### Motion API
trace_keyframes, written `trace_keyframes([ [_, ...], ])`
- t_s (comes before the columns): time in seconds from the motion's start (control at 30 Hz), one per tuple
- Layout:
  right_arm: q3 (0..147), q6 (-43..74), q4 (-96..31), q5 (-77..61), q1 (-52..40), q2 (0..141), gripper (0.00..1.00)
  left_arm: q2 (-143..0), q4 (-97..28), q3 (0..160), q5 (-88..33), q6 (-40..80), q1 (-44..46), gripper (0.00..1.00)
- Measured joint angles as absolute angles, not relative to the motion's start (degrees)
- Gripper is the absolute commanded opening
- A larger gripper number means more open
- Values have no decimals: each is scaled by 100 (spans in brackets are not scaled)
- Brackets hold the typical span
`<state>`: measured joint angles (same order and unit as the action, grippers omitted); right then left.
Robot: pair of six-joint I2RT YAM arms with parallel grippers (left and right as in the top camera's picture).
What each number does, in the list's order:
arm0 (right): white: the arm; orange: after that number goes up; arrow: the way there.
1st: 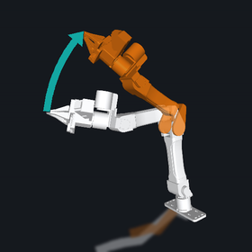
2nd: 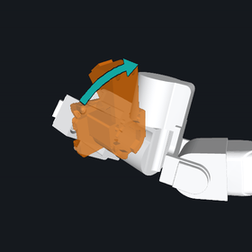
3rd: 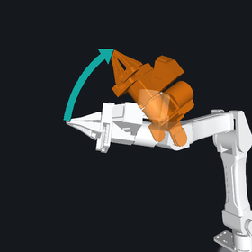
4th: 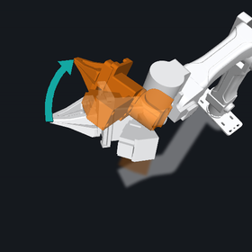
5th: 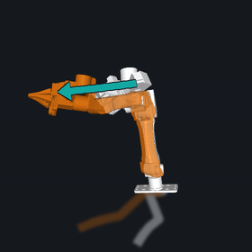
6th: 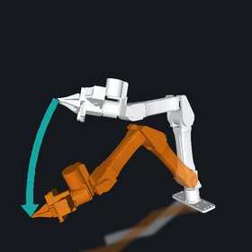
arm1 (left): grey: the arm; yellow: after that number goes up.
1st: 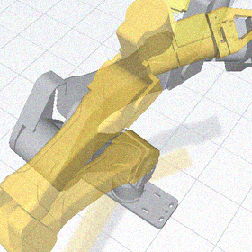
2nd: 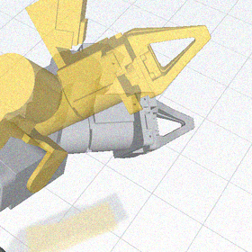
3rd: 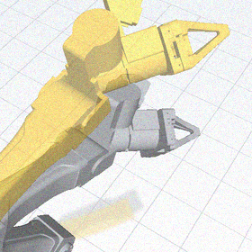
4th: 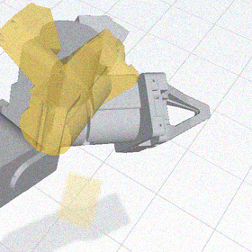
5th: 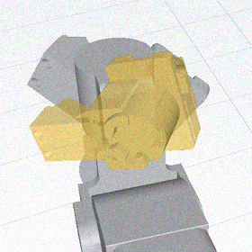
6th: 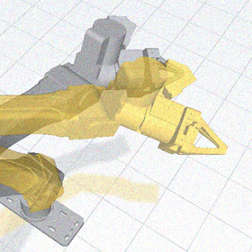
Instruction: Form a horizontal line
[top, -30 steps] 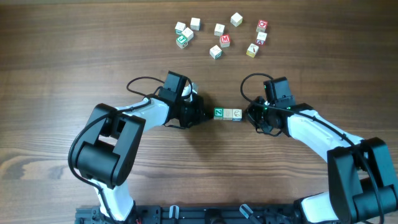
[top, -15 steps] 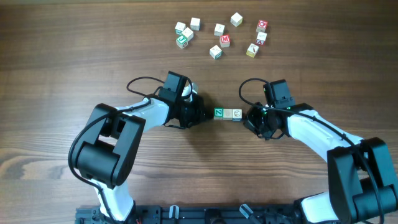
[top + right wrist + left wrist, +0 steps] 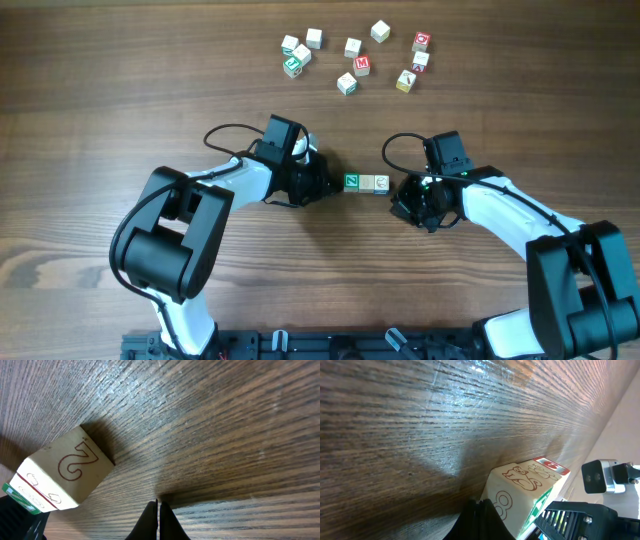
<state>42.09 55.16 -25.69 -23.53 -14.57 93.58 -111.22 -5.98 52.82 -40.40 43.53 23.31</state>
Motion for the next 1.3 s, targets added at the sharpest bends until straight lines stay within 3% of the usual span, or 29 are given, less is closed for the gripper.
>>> trace_keyframes([
  [0.9,4209,5979,-2204,-2508,-1457,9358,4,-11122,-622,5282,-4001,4353,2331,4],
  [1.3,4204,5618,-2858,-2353,-1459,9362,4,-10822,-1546,5347,-3476,4355,2051,4],
])
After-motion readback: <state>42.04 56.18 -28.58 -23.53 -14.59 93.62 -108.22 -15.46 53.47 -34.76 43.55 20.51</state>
